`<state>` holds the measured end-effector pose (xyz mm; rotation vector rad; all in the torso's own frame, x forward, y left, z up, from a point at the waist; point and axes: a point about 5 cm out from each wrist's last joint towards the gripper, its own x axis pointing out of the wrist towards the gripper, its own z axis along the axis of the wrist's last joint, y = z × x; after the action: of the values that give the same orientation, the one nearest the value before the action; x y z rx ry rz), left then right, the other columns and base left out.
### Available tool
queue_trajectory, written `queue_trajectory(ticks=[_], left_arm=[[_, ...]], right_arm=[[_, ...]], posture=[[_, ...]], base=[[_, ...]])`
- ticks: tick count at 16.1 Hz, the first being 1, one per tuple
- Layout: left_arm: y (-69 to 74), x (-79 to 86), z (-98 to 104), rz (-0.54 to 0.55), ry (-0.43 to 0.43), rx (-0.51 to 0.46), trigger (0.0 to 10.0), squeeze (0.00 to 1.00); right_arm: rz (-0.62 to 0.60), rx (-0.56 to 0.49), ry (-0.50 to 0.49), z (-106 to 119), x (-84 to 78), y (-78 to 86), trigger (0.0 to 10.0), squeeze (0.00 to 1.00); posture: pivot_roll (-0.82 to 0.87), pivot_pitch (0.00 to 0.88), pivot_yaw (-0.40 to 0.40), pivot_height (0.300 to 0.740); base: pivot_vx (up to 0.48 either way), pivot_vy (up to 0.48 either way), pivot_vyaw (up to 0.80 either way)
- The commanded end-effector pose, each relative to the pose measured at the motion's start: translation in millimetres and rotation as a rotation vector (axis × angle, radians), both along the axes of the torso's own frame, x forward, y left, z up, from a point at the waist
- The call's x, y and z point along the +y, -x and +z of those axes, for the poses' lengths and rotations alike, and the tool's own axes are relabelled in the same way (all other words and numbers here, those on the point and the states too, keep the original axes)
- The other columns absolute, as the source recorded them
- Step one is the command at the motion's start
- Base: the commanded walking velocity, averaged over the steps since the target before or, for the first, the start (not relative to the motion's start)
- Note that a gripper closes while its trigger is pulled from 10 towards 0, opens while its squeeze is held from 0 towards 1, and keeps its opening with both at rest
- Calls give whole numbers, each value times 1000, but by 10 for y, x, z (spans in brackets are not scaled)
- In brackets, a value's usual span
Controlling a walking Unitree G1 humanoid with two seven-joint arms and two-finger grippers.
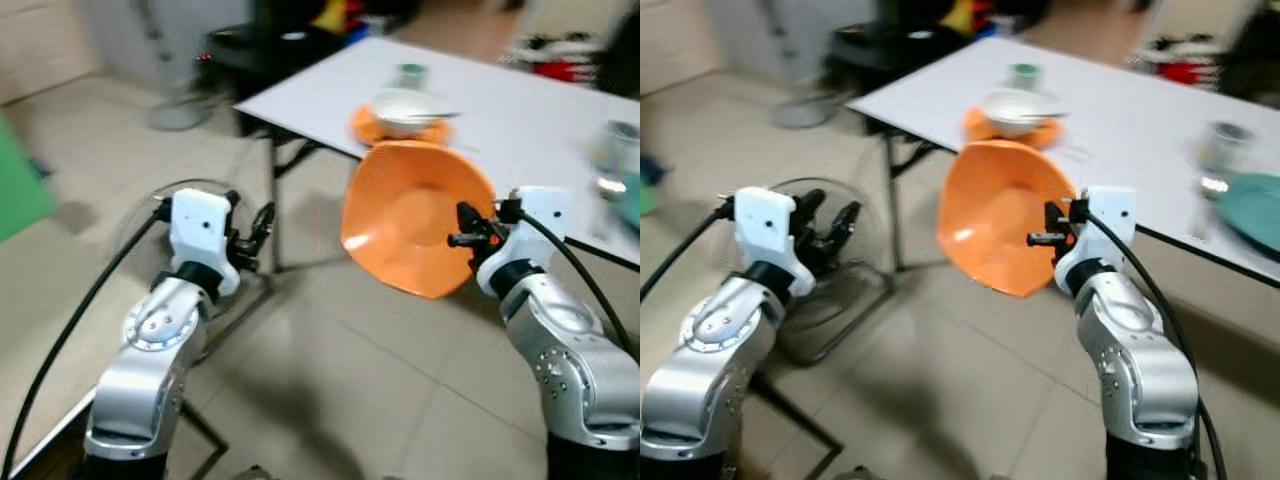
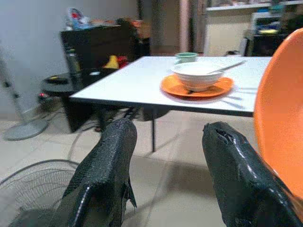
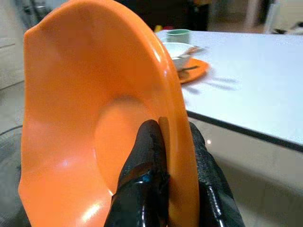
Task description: Setting the table
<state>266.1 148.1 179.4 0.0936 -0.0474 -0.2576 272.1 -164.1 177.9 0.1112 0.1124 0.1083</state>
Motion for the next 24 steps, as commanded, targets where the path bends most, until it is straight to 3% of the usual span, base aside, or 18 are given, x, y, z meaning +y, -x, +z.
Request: queue_trajectory(ticks=[1, 8, 11, 24], left_arm=[[-10, -19, 10, -5, -4, -4, 10000, 0], [-49, -54, 14, -22, 12, 1, 10000, 0], [-72, -70, 21, -31, 15, -15, 10000, 0], [-68, -86, 10, -59, 31, -16, 10000, 0]], right_arm=[[19, -39, -3, 90, 35, 18, 10000, 0], [-10, -21, -8, 71, 20, 38, 10000, 0], [-8, -12, 10, 68, 13, 48, 10000, 0], [0, -12, -38, 100, -2, 8, 10000, 0]], posture=[[102, 0, 9, 740], [79, 0, 27, 740], [66, 0, 34, 740], [71, 0, 22, 740]], base=[[0, -386, -800], [0, -220, -800], [0, 0, 0], [367, 0, -122]])
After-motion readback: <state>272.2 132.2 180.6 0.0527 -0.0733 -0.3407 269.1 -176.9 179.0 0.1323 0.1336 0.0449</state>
